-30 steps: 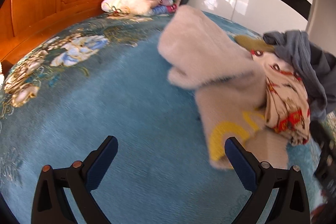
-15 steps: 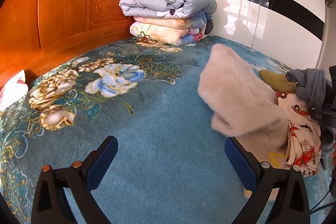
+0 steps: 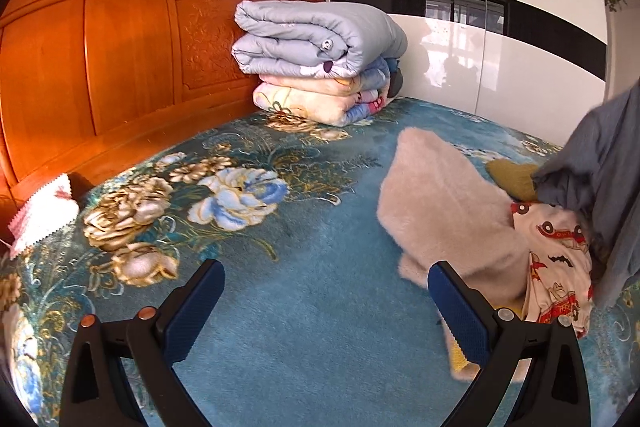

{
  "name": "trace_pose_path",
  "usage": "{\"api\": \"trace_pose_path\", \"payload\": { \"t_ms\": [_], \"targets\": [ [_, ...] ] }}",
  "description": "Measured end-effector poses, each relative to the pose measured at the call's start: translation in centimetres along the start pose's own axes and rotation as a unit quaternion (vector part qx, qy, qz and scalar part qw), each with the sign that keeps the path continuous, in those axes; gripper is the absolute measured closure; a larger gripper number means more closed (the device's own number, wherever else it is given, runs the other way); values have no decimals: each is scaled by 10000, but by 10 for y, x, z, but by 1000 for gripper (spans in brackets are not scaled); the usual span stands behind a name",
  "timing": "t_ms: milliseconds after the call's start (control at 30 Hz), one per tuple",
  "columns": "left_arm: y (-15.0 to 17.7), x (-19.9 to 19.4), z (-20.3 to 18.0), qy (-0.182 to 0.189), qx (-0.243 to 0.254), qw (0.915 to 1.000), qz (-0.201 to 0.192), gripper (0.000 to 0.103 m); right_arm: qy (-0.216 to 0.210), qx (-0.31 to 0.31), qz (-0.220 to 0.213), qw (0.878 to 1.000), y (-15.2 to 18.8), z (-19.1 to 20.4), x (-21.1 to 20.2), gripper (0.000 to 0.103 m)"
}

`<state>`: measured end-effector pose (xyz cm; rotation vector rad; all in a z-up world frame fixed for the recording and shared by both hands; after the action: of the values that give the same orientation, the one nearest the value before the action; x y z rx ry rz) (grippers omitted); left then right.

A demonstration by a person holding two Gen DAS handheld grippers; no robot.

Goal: Fold clothes
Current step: 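Grasp the grey sweatshirt with the right tool and lift it off the pile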

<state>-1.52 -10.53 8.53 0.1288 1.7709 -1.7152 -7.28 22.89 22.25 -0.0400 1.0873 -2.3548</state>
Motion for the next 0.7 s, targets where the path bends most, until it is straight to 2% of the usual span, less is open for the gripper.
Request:
{"api": "trace_pose_path", "payload": {
  "t_ms": [167, 300, 400, 533, 700],
  "targets": [
    [-8, -32, 17, 56, -147, 9998, -104, 0, -953, 6, -442, 9945, -32, 67, -48, 100],
    [-10, -65, 28, 356, -369, 9986, -159, 0, -1421, -549, -717, 9857, -49, 145, -91, 100],
    [-13, -90, 32, 855, -501, 9948, -249, 0, -1477, -911, -819, 9814, -54, 184, -131, 100],
    [-7, -105, 28, 1332, -531, 9895, -154, 0, -1216, -1197, -941, 9808, -61, 205, -188, 100],
    [7, -111, 24, 1596, -456, 9861, 88, 0, -910, -1229, -1084, 9823, -63, 224, -239, 100]
  ]
}}
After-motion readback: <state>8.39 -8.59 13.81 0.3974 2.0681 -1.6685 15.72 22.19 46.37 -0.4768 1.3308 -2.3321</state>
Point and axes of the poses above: each gripper's, at about its wrist camera, not at the fingertips, and x roughly the way its jaws point, z to its left, y to its underside, the point moved 6 cm from there along x, roughly the way its jaws point, and after that the axes turned 13 degrees about -y, right-handed, at the moved point
